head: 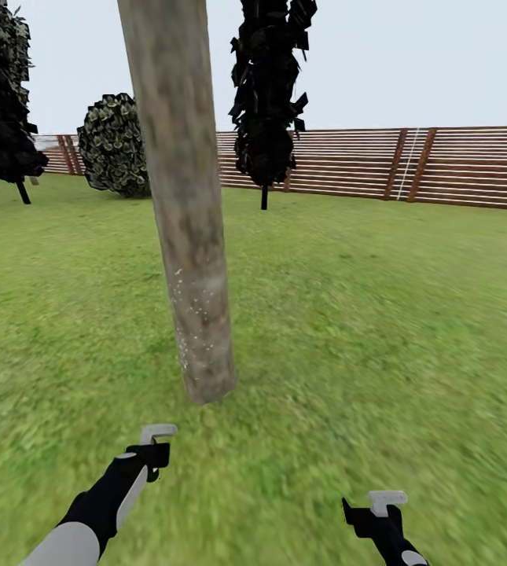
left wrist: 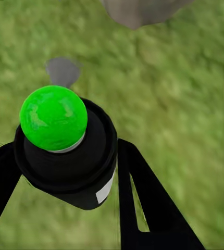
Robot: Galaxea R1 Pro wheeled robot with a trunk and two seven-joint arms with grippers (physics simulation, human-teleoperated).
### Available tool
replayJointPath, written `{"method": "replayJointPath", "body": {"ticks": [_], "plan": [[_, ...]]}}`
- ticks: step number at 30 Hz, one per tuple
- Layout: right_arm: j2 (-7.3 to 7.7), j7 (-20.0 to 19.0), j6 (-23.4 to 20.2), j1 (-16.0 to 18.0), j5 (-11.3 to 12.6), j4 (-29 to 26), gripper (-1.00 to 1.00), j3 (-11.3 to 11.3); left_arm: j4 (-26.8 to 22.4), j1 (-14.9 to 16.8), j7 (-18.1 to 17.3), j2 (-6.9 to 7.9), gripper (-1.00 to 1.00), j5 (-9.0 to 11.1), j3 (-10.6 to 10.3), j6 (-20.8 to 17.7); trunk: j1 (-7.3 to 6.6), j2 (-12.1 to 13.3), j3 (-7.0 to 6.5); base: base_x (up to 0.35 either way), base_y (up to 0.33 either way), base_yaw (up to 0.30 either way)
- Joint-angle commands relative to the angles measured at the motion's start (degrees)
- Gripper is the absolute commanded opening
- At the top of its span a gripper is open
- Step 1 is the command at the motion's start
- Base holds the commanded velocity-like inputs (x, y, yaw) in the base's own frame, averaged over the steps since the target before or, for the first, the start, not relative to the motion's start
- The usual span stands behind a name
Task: In the garden, pick up the pesticide atomizer on the floor and spray pesticide onto both trees until each tree trunk is fully covered.
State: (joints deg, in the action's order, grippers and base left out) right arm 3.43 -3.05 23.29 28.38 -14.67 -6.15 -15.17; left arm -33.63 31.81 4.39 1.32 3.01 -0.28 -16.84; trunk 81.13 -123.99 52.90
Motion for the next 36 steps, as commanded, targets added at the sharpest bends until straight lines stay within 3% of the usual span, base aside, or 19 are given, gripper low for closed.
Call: {"method": "replayJointPath", "body": {"ticks": [1,16,24,30,36], "plan": [[0.0,0.0,0.0,0.0,0.0,0.0,1.0,0.0,0.0,0.0,0.0,0.0,-1.0,0.0,-0.1,0.0,0.0,0.0,0.0,0.095,-0.264,0.001],[0.0,-0.1,-0.1,0.0,0.0,0.1,1.0,0.1,0.7,-0.1,0.3,-0.11,-1.0,-0.1,-0.3,0.0,0.0,0.0,0.0,0.205,-0.212,0.0],[0.0,-0.1,-0.1,0.0,-0.1,0.1,1.0,0.1,1.1,-0.1,0.3,-0.78,-1.0,0.0,-0.3,0.0,0.0,0.0,0.0,0.189,-0.22,0.252],[0.0,-0.1,-0.1,0.0,-0.1,0.1,1.0,0.1,1.2,-0.1,0.4,-0.47,-1.0,0.1,0.0,0.1,0.0,0.0,0.0,0.163,-0.239,0.248],[0.0,-0.2,-0.1,0.0,0.0,0.0,1.0,0.1,1.1,-0.1,0.5,0.25,-1.0,0.0,0.3,0.1,0.0,0.0,0.0,0.218,-0.222,0.023]]}}
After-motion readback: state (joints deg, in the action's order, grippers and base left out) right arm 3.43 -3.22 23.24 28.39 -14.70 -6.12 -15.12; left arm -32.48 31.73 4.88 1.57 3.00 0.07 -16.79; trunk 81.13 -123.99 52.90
